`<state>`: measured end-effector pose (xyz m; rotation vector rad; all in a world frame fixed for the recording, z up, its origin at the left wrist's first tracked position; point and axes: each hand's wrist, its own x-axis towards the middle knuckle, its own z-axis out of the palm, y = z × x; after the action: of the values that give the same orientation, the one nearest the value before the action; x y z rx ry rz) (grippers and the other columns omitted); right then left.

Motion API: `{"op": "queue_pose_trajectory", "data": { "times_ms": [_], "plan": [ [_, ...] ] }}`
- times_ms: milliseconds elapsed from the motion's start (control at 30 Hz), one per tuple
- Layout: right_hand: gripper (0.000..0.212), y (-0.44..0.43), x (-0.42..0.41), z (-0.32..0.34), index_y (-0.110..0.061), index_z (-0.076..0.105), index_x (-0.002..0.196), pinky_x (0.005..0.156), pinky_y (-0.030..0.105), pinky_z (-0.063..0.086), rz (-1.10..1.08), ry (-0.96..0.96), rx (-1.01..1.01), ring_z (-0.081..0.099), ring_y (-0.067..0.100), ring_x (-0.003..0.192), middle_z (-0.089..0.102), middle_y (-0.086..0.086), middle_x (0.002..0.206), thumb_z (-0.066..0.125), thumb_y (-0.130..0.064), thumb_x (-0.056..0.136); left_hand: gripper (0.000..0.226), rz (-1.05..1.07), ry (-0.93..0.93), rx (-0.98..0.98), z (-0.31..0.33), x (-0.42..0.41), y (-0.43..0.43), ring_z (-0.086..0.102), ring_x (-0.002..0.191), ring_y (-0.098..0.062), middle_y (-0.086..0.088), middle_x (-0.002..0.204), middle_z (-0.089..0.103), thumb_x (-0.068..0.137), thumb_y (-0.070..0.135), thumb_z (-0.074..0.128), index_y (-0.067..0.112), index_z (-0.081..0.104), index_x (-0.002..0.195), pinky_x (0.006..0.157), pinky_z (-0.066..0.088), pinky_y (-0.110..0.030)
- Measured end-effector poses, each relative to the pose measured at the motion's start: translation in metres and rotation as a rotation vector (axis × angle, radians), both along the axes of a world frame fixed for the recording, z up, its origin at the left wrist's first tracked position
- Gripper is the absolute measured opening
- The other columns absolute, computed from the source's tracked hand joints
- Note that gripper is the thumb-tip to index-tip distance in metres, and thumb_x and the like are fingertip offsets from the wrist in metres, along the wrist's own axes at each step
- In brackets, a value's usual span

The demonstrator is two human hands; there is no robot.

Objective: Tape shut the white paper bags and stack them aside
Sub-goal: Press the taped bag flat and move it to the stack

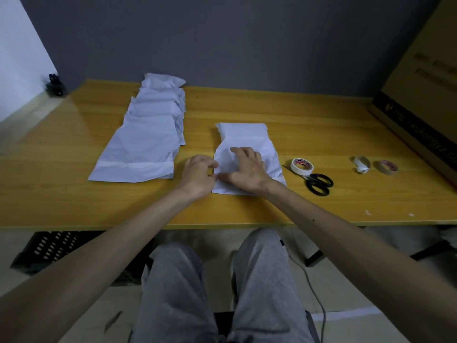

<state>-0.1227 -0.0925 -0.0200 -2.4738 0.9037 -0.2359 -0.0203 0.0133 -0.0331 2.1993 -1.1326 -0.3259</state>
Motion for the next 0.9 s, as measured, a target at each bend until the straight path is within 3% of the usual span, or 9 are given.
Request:
{"op": "queue_pose_trajectory", "data": {
  "times_ms": [200, 333, 400, 600, 900],
  "plan": [
    [0.082, 0.004, 0.005, -0.002, -0.024, 0.024, 0.146, 0.107, 0.039, 0.020, -0.026, 0.073, -0.066, 0.019, 0.026, 0.136, 0.023, 0.002, 0.147, 0.062, -0.056, 0.080, 0.040, 0.004, -0.027, 0.079, 0.000, -0.004, 0.001, 0.019, 0.138, -0.022, -0.004, 0.147, 0.031, 0.100, 0.017, 0.042, 0.017, 0.042, 0.140, 0.110, 0.017, -0.027],
    [0.091, 0.000, 0.008, 0.003, -0.034, 0.012, 0.148, 0.104, 0.039, 0.019, -0.066, 0.137, -0.022, 0.017, 0.027, 0.134, 0.020, 0.002, 0.142, 0.063, -0.059, 0.077, 0.055, -0.106, -0.099, 0.356, 0.001, -0.003, 0.002, -0.016, 0.147, -0.019, -0.003, 0.161, -0.009, 0.102, 0.024, 0.029, 0.033, 0.011, 0.153, 0.118, -0.004, -0.036],
    [0.094, -0.001, 0.012, 0.006, -0.037, 0.007, 0.149, 0.105, 0.041, 0.019, -0.102, 0.181, -0.015, 0.017, 0.028, 0.133, 0.018, 0.002, 0.141, 0.062, -0.056, 0.076, 0.055, -0.150, -0.125, 0.451, 0.003, 0.000, 0.001, -0.022, 0.145, -0.017, -0.001, 0.160, -0.018, 0.103, 0.028, 0.024, 0.036, 0.002, 0.153, 0.119, -0.010, -0.036],
    [0.107, -0.003, 0.013, 0.013, -0.035, -0.001, 0.149, 0.106, 0.045, 0.022, -0.164, 0.279, 0.013, 0.018, 0.031, 0.132, 0.015, 0.006, 0.141, 0.069, -0.059, 0.071, 0.051, -0.173, -0.175, 0.519, -0.001, 0.005, 0.003, -0.020, 0.146, -0.015, 0.003, 0.159, -0.021, 0.104, 0.038, 0.013, 0.037, -0.005, 0.152, 0.119, -0.009, -0.035],
    [0.121, -0.014, -0.003, 0.017, -0.032, -0.004, 0.149, 0.110, 0.043, 0.018, -0.276, 0.259, 0.096, 0.010, 0.031, 0.139, 0.005, 0.009, 0.150, 0.078, -0.057, 0.065, 0.050, -0.145, -0.182, 0.514, -0.001, 0.003, 0.005, -0.021, 0.146, -0.014, 0.004, 0.159, -0.021, 0.104, 0.037, 0.012, 0.040, -0.004, 0.152, 0.119, -0.009, -0.036]
  ]
}}
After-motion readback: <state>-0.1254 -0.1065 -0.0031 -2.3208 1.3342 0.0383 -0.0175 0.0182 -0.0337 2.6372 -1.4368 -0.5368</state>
